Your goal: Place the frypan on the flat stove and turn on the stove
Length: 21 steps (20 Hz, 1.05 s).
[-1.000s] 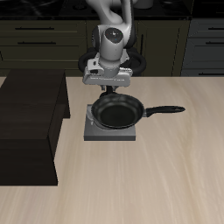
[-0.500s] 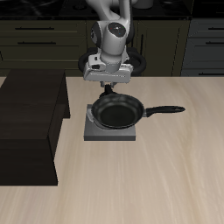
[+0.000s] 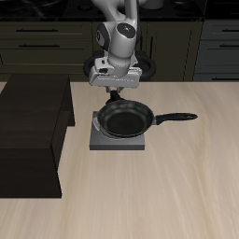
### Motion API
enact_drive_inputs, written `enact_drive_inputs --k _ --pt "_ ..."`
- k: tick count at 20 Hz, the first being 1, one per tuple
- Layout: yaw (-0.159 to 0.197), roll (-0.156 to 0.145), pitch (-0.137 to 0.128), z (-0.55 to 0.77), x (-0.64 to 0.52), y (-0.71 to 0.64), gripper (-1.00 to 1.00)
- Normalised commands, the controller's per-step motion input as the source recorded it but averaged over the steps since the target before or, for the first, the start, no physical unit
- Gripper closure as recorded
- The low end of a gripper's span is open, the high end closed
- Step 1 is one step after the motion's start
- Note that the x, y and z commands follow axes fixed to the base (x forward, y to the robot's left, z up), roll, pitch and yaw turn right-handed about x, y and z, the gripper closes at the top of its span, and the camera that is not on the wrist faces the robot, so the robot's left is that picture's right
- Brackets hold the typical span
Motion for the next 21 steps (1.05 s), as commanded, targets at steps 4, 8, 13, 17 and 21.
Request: enact_drive_inputs --k 4,8,13,17,21 --pt "0.001 -0.017 0.012 -0.01 0.05 -0.09 1.0" --pt "0.022 -0.018 0.002 0.02 0.06 -0.1 1.0" --pt "0.03 -0.052 -0.025 0.11 0.08 -0.26 1.0" --pt "0.035 -0.057 0.007 0.01 0.04 -0.26 1.0" --pt "0.044 -0.054 -0.009 0.03 0.05 -0.25 1.0"
